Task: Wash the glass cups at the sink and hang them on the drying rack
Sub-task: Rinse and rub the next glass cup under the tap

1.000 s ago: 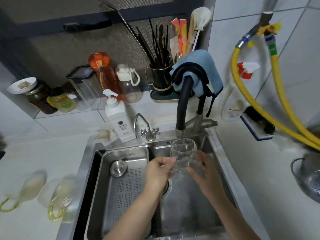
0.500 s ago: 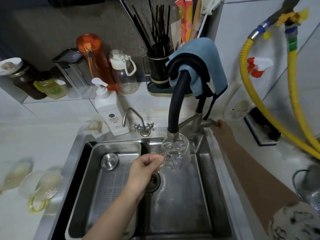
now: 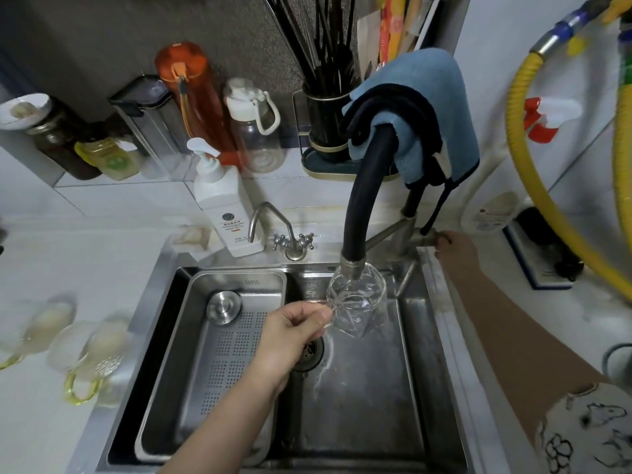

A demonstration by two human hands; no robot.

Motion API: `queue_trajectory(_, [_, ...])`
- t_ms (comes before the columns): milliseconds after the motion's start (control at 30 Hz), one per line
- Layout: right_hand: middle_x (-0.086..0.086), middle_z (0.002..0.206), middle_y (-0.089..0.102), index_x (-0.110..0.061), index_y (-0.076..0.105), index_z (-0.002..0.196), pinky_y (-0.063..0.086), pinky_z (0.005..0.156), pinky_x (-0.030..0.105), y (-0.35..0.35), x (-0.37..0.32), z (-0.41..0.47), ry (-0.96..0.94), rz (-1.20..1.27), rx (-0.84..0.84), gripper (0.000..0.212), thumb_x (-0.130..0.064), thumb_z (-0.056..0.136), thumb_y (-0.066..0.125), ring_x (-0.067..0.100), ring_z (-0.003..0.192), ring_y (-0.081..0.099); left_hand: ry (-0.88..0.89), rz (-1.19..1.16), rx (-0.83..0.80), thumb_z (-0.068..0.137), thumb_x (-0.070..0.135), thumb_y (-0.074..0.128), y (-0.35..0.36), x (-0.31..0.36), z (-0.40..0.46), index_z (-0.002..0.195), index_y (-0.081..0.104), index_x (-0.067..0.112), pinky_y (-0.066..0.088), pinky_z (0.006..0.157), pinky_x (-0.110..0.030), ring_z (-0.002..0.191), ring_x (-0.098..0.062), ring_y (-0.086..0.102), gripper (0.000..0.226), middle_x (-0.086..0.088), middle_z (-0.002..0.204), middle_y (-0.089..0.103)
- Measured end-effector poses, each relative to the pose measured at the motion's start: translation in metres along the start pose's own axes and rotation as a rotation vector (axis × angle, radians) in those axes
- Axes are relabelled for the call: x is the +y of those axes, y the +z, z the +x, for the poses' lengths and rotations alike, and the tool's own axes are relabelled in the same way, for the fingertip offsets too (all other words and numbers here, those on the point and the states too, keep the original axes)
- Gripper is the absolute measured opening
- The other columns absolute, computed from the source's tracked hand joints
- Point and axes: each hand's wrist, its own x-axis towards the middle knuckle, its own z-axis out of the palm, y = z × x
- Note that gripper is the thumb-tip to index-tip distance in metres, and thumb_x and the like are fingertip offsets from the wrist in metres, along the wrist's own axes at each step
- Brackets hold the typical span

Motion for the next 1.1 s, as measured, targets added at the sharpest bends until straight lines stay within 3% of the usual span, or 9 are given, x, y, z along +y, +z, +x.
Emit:
queue_trajectory(200, [0.029, 0.109, 0.065, 0.008, 0.064, 0.110, 0.045, 0.097, 0.053, -0.001, 0.003, 0.003, -0.007, 0.041, 0.010, 0.030, -0.003, 0.096, 0.039, 0.044, 0.104, 0.059, -0.002, 0.009, -0.002, 0.083, 0.004, 0.068, -0.002, 0.000, 0.001, 0.083, 0.073, 0.007, 0.050, 0.075, -0.024, 0.082, -0.022, 0.055, 0.006, -0.016, 0.086, 0.065])
queue_trajectory(533, [0.024, 0.119, 0.062, 0.000, 0.061, 0.119, 0.047, 0.099, 0.044, -0.005, 0.002, 0.007, 0.044, 0.057, -0.032, 0.030, -0.011, 0.097, 0.044, 0.021, 0.093, 0.051, -0.003, 0.005, 0.003, 0.084, 0.002, 0.067, -0.002, 0.000, 0.004, 0.084, 0.073, 0.006, 0.053, 0.071, -0.016, 0.071, -0.005, 0.062, 0.006, 0.003, 0.077, 0.073])
queue_trajectory(667, [0.024, 0.113, 0.063, 0.002, 0.062, 0.117, 0.047, 0.099, 0.046, -0.006, 0.003, 0.006, 0.047, 0.081, -0.026, 0.029, -0.011, 0.097, 0.045, 0.025, 0.093, 0.055, 0.004, 0.008, 0.006, 0.084, 0.001, 0.067, -0.003, -0.001, 0.005, 0.086, 0.072, 0.004, 0.053, 0.070, -0.016, 0.073, -0.007, 0.061, 0.006, 0.002, 0.079, 0.073])
queue_trajectory(767, [0.015, 0.105, 0.063, 0.000, 0.060, 0.117, 0.048, 0.098, 0.046, -0.003, 0.006, -0.001, 0.080, 0.127, -0.046, 0.028, -0.014, 0.095, 0.049, 0.036, 0.103, 0.060, 0.002, 0.015, 0.006, 0.084, 0.002, 0.067, -0.005, -0.003, 0.004, 0.084, 0.073, 0.005, 0.052, 0.070, -0.017, 0.076, -0.011, 0.060, 0.006, 0.001, 0.080, 0.073])
queue_trajectory(833, [0.010, 0.102, 0.064, -0.003, 0.060, 0.114, 0.048, 0.090, 0.041, -0.003, 0.002, -0.023, 0.050, 0.243, -0.038, 0.024, -0.010, 0.091, 0.055, 0.029, 0.094, 0.058, 0.000, 0.018, 0.009, 0.085, 0.003, 0.067, -0.006, -0.003, 0.004, 0.084, 0.072, 0.005, 0.051, 0.072, -0.019, 0.080, -0.015, 0.058, 0.006, -0.003, 0.082, 0.072])
queue_trajectory(900, [-0.001, 0.079, 0.055, -0.010, 0.058, 0.094, 0.045, 0.072, 0.024, -0.002, -0.005, -0.057, 0.037, 0.406, -0.056, 0.008, -0.004, 0.089, 0.058, 0.019, 0.078, 0.051, 0.000, 0.029, 0.013, 0.085, 0.003, 0.067, -0.007, -0.004, 0.004, 0.085, 0.072, 0.004, 0.049, 0.074, -0.023, 0.082, -0.020, 0.055, 0.005, -0.010, 0.086, 0.069])
queue_trajectory(967, [-0.001, 0.069, 0.044, -0.011, 0.047, 0.074, 0.038, 0.061, 0.022, 0.002, -0.012, -0.092, 0.000, 0.454, -0.155, 0.018, -0.006, 0.086, 0.059, 0.013, 0.064, 0.042, 0.002, 0.035, 0.008, 0.085, 0.004, 0.067, -0.010, -0.005, 0.005, 0.085, 0.072, 0.004, 0.045, 0.073, -0.026, 0.084, -0.021, 0.050, 0.005, -0.015, 0.087, 0.063])
queue_trajectory(1033, [-0.004, 0.081, 0.053, -0.014, 0.055, 0.084, 0.037, 0.067, 0.022, 0.010, -0.016, -0.125, -0.049, 0.484, -0.304, 0.006, -0.010, 0.085, 0.060, 0.007, 0.072, 0.049, 0.007, 0.045, -0.001, 0.086, 0.006, 0.067, -0.014, -0.008, 0.006, 0.084, 0.072, 0.005, 0.042, 0.072, -0.029, 0.084, -0.022, 0.047, 0.005, -0.016, 0.085, 0.058])
queue_trajectory(1100, [-0.015, 0.121, 0.056, -0.025, 0.054, 0.125, 0.041, 0.081, 0.017, 0.013, -0.022, -0.153, -0.086, 0.480, -0.483, 0.042, -0.005, 0.089, 0.057, -0.002, 0.108, 0.053, 0.007, 0.056, 0.008, 0.086, 0.008, 0.068, -0.018, -0.010, 0.008, 0.084, 0.072, 0.006, 0.044, 0.074, -0.030, 0.082, -0.023, 0.049, 0.005, -0.017, 0.084, 0.059])
